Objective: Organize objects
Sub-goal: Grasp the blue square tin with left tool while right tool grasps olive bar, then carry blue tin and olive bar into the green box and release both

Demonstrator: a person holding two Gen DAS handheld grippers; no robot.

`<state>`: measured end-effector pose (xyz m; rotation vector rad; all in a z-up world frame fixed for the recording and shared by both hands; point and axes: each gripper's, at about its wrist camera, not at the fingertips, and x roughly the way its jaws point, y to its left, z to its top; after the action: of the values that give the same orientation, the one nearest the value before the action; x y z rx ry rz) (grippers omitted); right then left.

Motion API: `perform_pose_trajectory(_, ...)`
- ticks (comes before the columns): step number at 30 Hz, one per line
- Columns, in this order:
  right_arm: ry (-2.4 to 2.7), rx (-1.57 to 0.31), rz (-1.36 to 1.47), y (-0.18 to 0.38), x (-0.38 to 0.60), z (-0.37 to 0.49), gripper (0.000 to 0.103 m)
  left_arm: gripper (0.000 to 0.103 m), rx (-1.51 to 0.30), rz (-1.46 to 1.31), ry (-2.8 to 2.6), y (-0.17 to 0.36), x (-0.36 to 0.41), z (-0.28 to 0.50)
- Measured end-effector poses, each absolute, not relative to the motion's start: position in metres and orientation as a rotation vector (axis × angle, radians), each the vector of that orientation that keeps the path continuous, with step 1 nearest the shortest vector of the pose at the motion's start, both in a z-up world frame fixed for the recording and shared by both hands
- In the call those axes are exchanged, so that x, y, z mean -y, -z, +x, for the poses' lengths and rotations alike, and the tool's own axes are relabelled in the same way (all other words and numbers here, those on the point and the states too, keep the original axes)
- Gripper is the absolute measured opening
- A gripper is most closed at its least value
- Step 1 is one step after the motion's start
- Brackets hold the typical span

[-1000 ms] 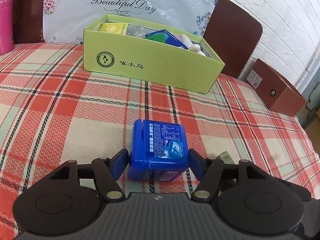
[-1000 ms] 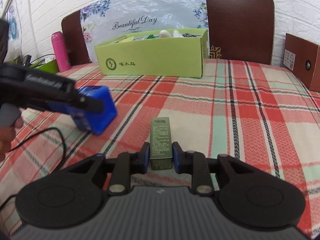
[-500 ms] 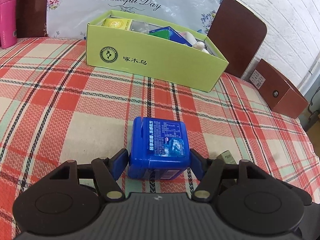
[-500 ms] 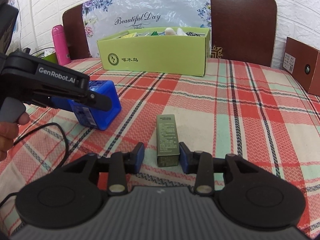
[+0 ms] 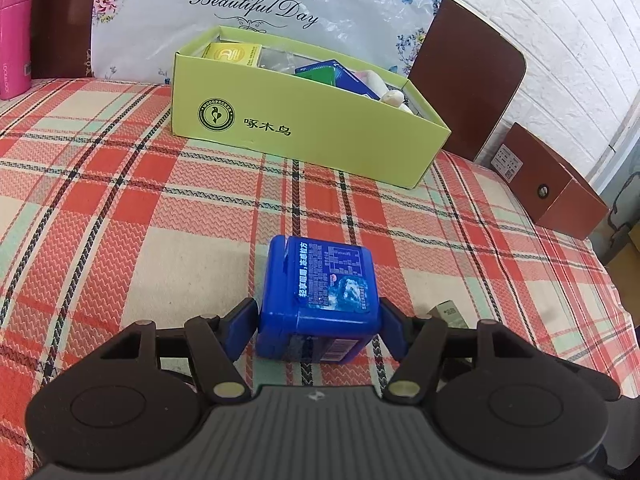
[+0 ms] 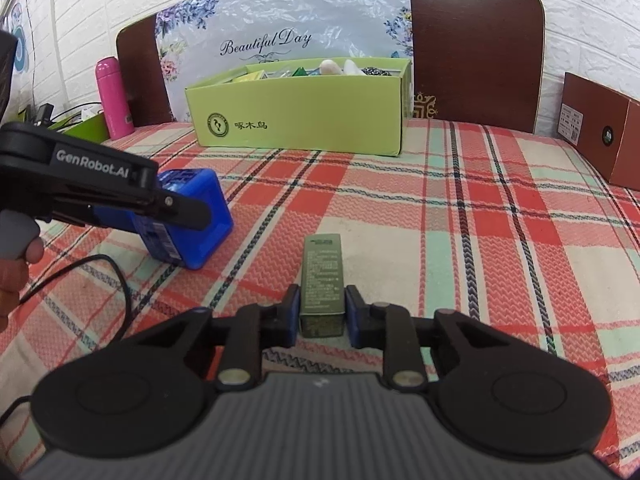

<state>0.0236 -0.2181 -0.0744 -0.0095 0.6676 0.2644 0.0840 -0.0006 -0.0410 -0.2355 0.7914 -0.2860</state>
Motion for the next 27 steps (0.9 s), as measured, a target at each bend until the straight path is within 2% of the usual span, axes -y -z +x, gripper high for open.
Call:
perform_pose_trajectory(11,-0.307,-0.554,0.01,0.038,0.217,0.037,0.022,0.066,-0.719,-0.254,0.291,0.016,-0.011,0.086)
perform_pose_trajectory(18,-0.322,-0.457,0.002,0.009,0.213,0.06,0.022,0.066,-0.624,-0.225,0.306,-0.02,-0.016,0.101)
perform_pose_trajectory(22,-0.324,-0.395,-0.007,-0.01,0.211,0.075,0.022,0.06,-0.567,-0.217,0.314,-0.043,-0.019,0.115)
perform_pose_trajectory(27,-0.32,-0.336,-0.026,-0.028,0.209,0.101,0.022,0.06,-0.521,-0.202,0.295,-0.063,-0.018,0.143)
